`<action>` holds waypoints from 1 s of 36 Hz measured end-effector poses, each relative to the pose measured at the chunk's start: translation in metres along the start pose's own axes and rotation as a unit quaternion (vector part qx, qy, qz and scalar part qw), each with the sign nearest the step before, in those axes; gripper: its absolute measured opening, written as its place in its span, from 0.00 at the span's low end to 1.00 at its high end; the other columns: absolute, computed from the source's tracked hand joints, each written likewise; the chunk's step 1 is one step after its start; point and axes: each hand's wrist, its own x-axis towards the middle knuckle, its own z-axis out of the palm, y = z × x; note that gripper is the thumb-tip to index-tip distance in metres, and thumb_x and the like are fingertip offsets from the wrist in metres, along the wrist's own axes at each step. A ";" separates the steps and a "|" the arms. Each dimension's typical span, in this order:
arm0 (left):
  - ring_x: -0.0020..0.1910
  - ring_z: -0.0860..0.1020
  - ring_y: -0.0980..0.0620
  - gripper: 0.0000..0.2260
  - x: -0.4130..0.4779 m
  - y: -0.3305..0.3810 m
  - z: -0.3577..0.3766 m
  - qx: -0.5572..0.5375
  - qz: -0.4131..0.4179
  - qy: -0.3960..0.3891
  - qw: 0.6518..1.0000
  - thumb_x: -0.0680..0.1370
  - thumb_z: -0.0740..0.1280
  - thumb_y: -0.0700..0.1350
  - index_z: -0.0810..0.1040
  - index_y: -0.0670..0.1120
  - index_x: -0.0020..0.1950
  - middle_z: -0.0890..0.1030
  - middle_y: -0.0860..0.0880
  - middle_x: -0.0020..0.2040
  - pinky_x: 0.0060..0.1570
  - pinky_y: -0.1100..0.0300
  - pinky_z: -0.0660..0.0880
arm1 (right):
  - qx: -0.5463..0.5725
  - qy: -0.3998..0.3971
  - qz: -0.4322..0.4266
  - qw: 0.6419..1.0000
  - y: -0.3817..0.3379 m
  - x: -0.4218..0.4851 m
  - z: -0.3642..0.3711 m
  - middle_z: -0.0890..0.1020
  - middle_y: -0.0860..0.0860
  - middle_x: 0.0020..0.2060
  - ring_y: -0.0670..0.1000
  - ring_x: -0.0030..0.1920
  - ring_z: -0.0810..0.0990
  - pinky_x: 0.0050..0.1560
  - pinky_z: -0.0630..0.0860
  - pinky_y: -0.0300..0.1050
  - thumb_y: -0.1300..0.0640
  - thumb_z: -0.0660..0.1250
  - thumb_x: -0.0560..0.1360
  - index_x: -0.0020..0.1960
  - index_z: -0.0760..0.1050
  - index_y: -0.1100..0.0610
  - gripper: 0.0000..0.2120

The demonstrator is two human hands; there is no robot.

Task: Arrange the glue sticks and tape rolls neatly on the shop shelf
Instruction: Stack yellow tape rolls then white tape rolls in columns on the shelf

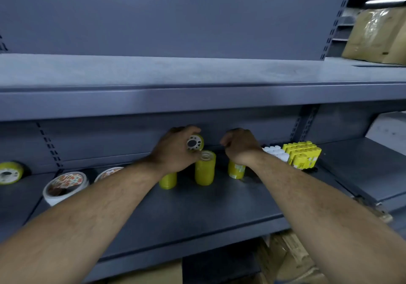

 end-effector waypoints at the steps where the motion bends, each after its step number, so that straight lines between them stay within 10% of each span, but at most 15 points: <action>1: 0.64 0.75 0.49 0.28 0.004 0.005 0.004 0.002 0.008 -0.011 1.000 0.70 0.76 0.53 0.74 0.55 0.69 0.78 0.51 0.65 0.62 0.61 0.71 | -0.001 -0.001 0.008 1.000 0.006 -0.003 -0.003 0.82 0.49 0.59 0.51 0.61 0.80 0.61 0.76 0.41 0.64 0.64 0.75 0.56 0.82 0.52 0.15; 9: 0.66 0.75 0.51 0.24 0.036 0.030 0.041 0.071 -0.005 -0.158 0.985 0.73 0.71 0.46 0.77 0.54 0.69 0.78 0.51 0.68 0.62 0.63 0.70 | -0.032 -0.008 0.004 0.999 0.037 -0.022 -0.020 0.84 0.49 0.55 0.53 0.57 0.81 0.44 0.69 0.33 0.66 0.61 0.74 0.51 0.82 0.51 0.15; 36: 0.50 0.77 0.52 0.18 0.061 0.028 0.058 0.119 -0.056 -0.244 0.961 0.71 0.72 0.41 0.79 0.50 0.61 0.79 0.51 0.58 0.41 0.64 0.72 | -0.003 -0.006 -0.014 1.000 0.055 -0.012 -0.018 0.83 0.47 0.59 0.50 0.59 0.80 0.50 0.70 0.34 0.62 0.61 0.78 0.57 0.82 0.50 0.15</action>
